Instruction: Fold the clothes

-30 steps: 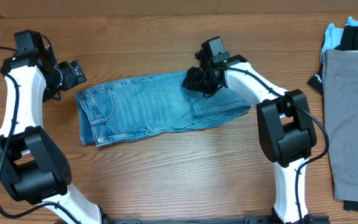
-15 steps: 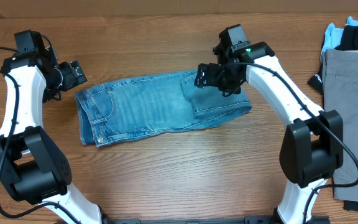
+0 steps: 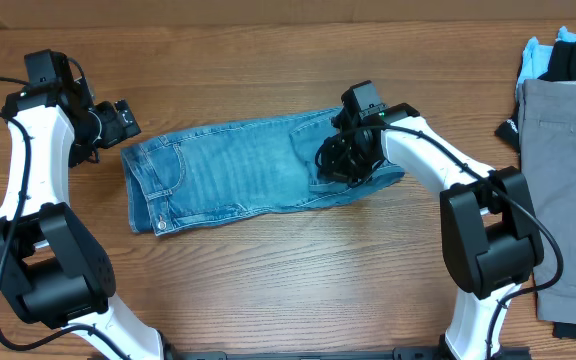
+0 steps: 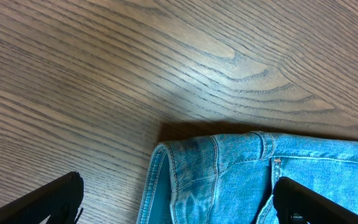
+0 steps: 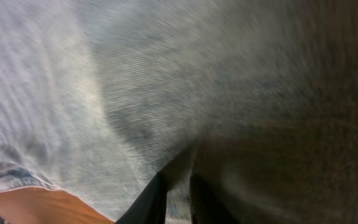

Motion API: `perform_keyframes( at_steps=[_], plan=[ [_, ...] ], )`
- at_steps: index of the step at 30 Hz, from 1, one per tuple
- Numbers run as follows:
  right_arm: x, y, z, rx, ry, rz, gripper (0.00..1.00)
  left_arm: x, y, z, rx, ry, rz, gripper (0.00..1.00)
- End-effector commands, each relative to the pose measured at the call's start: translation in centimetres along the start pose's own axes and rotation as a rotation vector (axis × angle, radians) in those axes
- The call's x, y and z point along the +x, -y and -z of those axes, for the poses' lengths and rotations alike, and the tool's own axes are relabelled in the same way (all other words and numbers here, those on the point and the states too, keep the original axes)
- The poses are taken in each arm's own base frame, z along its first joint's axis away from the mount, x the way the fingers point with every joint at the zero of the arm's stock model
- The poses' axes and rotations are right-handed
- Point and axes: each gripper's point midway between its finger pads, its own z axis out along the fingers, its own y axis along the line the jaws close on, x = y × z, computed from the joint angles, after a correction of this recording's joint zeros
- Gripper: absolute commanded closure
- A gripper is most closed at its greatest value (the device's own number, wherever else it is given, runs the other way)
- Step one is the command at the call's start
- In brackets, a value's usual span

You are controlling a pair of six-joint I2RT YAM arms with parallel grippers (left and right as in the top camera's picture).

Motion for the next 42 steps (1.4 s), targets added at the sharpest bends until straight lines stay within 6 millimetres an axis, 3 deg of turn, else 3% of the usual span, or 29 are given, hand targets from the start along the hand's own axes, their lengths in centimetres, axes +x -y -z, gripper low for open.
perform_keyframes(
  at_steps=[1,3,6,11,14,18,21,24,26,30,34,42],
  plan=[
    [2.2,1.2,-1.4,0.013,-0.102,-0.059,0.83,-0.1,0.5,0.5,0.014,0.007,-0.028,0.0],
    [2.7,2.3,-1.8,0.059,-0.123,-0.077,0.83,-0.1,0.5,0.5,0.014,0.007,-0.028,0.0],
    [2.0,4.0,-1.7,0.155,-0.081,-0.072,0.94,0.0,0.4,0.5,0.013,0.006,-0.028,0.0],
    [-1.2,3.3,1.5,0.22,0.073,-0.051,0.95,0.0,0.4,0.5,0.013,0.004,-0.027,0.0],
    [-3.3,2.5,5.7,0.274,0.196,-0.029,0.77,0.0,0.4,0.5,0.013,0.003,-0.027,0.0],
    [-5.7,3.0,12.3,0.37,0.365,-0.048,0.23,0.1,0.4,0.5,0.012,0.0,-0.027,0.0],
    [-7.0,5.2,16.1,0.423,0.452,-0.094,0.05,0.1,0.4,0.4,0.013,0.001,-0.027,0.0],
    [-8.0,8.2,17.6,0.423,0.453,-0.083,0.0,0.1,0.4,0.5,0.012,0.002,-0.027,0.0],
    [-8.4,9.5,17.4,0.369,0.424,-0.049,0.0,0.1,0.4,0.5,0.013,0.001,-0.027,0.0],
    [-8.6,9.9,15.7,0.158,0.353,0.045,0.0,0.0,0.4,0.4,0.013,0.004,-0.026,0.0],
    [-9.0,11.1,13.6,0.061,0.315,0.096,0.0,-0.2,0.5,0.4,0.015,0.012,0.0,0.0],
    [-8.7,10.6,8.1,-0.089,0.193,0.107,0.0,-0.2,0.5,0.4,0.015,0.012,0.006,0.0]
  ],
)
